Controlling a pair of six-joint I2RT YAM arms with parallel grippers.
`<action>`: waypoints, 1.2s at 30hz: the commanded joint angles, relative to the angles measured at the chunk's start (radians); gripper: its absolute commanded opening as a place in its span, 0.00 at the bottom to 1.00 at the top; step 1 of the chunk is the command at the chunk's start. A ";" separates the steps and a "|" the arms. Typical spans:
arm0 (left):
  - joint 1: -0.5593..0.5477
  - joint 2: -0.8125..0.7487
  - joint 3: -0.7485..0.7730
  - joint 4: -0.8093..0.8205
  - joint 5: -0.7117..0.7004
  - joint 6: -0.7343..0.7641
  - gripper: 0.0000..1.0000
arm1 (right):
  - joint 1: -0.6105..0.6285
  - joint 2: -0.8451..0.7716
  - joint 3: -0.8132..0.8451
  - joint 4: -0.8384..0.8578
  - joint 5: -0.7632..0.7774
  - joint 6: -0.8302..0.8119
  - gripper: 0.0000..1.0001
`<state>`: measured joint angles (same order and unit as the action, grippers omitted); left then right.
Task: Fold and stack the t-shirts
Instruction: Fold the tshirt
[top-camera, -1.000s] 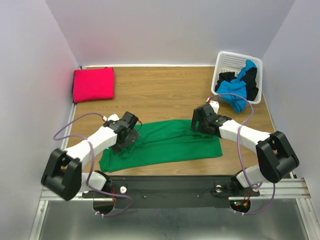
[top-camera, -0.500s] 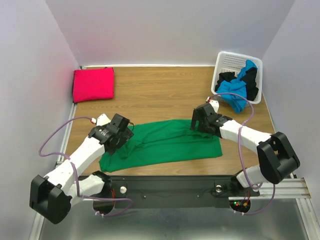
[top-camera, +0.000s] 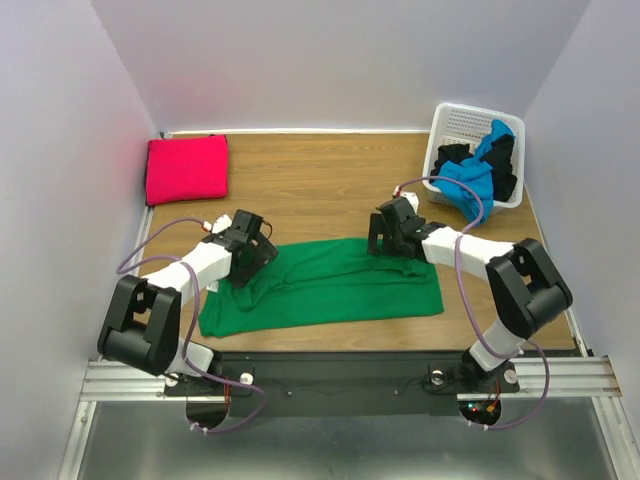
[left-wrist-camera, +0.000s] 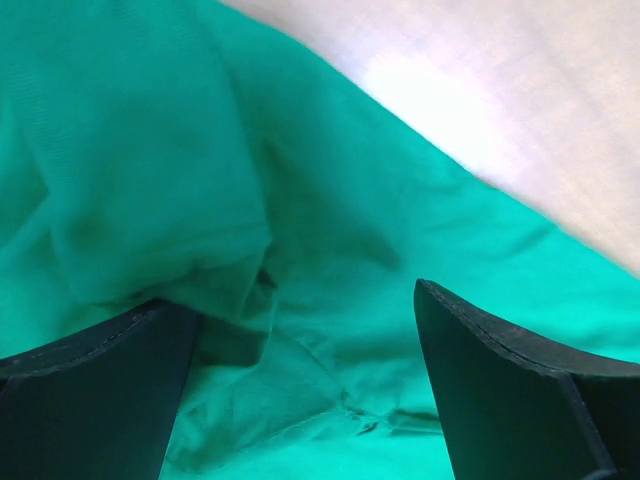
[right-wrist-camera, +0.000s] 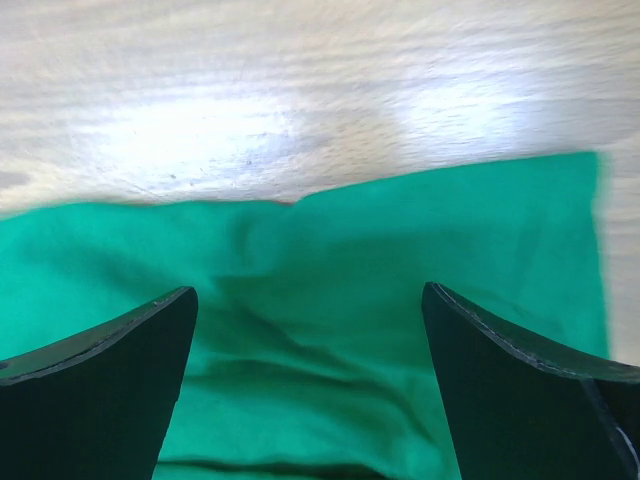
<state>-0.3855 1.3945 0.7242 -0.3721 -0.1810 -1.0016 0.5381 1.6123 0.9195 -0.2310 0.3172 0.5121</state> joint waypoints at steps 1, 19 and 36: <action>0.068 0.113 -0.006 0.117 0.040 0.072 0.99 | 0.010 0.026 -0.046 0.070 -0.069 -0.002 1.00; -0.067 1.160 1.418 -0.129 0.120 0.353 0.99 | 0.339 -0.448 -0.542 0.104 -0.245 0.400 1.00; -0.049 1.298 1.646 0.079 0.291 0.219 0.99 | 0.692 -0.192 -0.392 0.209 -0.165 0.534 1.00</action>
<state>-0.4667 2.6396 2.3829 -0.2745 0.1062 -0.7464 1.2034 1.3991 0.5564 0.0978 0.1932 1.0039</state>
